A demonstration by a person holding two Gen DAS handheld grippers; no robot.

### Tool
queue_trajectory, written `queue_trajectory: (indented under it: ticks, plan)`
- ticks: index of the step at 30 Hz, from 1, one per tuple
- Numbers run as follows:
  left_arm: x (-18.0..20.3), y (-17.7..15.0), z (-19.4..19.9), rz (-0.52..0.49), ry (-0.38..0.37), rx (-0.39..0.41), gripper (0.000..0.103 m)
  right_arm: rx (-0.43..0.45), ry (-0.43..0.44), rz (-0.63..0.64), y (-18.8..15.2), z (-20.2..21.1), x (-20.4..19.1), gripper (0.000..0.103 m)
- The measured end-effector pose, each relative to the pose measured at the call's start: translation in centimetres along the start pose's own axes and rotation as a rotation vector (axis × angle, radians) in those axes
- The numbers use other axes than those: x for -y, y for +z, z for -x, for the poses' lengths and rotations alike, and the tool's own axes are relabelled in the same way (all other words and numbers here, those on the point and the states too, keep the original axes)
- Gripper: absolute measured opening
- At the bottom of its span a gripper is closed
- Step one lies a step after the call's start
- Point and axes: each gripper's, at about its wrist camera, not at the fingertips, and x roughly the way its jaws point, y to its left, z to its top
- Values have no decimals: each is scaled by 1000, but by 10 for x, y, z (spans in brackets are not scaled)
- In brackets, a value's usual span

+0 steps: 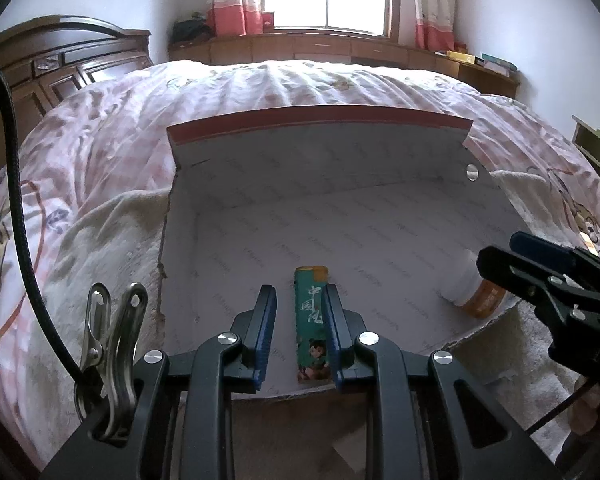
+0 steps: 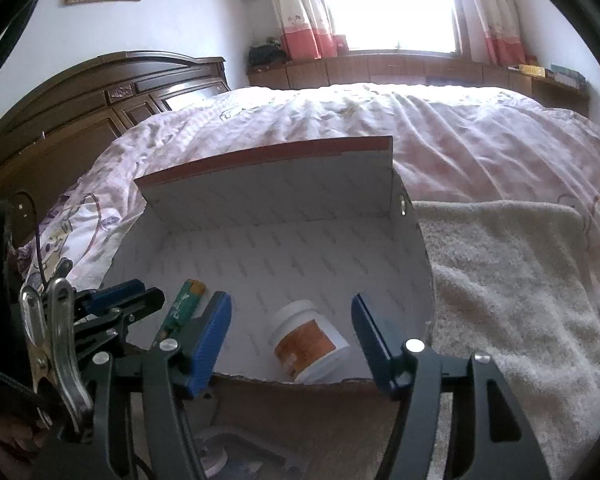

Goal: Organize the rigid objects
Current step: 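Carry the lighter and jar into the box and open both grippers, then withdraw both grippers from the box back toward the remaining items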

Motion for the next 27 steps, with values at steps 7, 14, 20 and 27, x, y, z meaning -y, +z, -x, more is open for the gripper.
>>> queue_trajectory:
  ticks: [7, 14, 20, 27]
  plan:
    - [-3, -2, 11, 15, -3, 7, 24, 7, 10, -5, -3, 11, -2, 66]
    - [-2, -7, 26, 14, -17, 16, 24, 10, 16, -3, -9, 27, -4, 66]
    - [-2, -13, 36, 20, -26, 15, 24, -7, 16, -18, -21, 38, -1, 66]
    - [-2, -26, 44, 27, -36, 3, 24, -42, 13, -31, -39, 49, 2, 66]
